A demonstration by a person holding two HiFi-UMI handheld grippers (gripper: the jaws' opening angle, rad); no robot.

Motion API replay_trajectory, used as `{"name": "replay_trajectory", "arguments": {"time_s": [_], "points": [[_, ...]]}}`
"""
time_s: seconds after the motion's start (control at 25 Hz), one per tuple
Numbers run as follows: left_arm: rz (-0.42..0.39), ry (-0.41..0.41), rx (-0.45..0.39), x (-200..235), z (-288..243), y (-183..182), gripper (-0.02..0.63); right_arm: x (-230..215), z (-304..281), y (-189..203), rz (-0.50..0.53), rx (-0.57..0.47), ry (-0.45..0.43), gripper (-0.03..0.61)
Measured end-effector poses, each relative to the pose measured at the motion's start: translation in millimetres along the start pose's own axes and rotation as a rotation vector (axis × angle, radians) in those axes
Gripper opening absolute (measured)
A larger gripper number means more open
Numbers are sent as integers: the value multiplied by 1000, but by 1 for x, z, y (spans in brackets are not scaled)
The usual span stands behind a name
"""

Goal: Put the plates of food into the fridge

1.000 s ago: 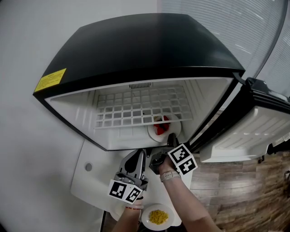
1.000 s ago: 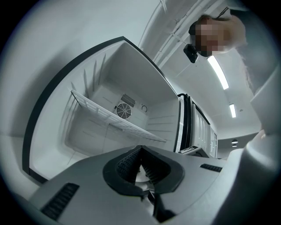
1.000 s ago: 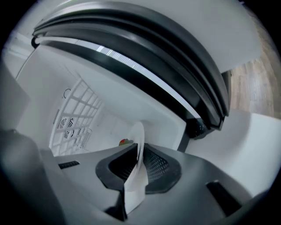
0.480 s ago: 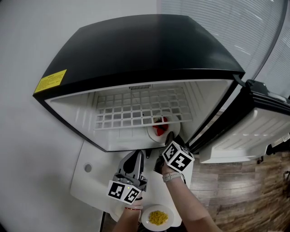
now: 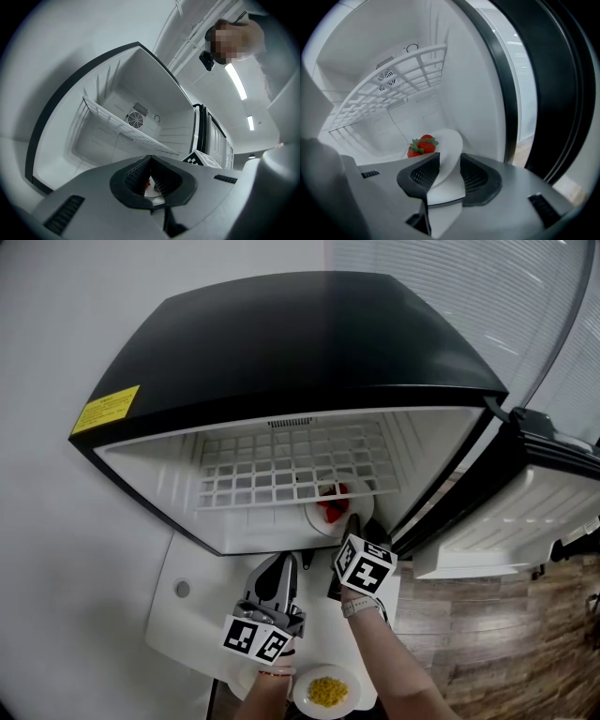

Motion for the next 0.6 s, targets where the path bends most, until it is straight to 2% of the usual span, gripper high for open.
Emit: {"name": "replay_trajectory", "arguments": {"time_s": [0.2, 0.4, 0.52, 0.6], "points": [[6, -1, 4, 1, 1, 2, 6, 0, 1, 0, 79, 5, 1, 151], [12, -3, 7, 4, 2, 3, 6, 0, 7, 1, 122, -15, -5, 158], [18, 6, 9, 3, 2, 3, 6, 3, 13, 0, 135, -24, -34, 158], [23, 12, 12, 2, 1, 4, 6, 11, 21, -1, 154, -34, -85, 158]]}}
Point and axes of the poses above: the fingertips, and each gripper's own axes: z backward along the fingers, x to its left, y out of its underside, the point moved 1 cm from there along z, backward along the fingers, and after that the axes turned 5 degrees about -y, right-handed, at the moved point
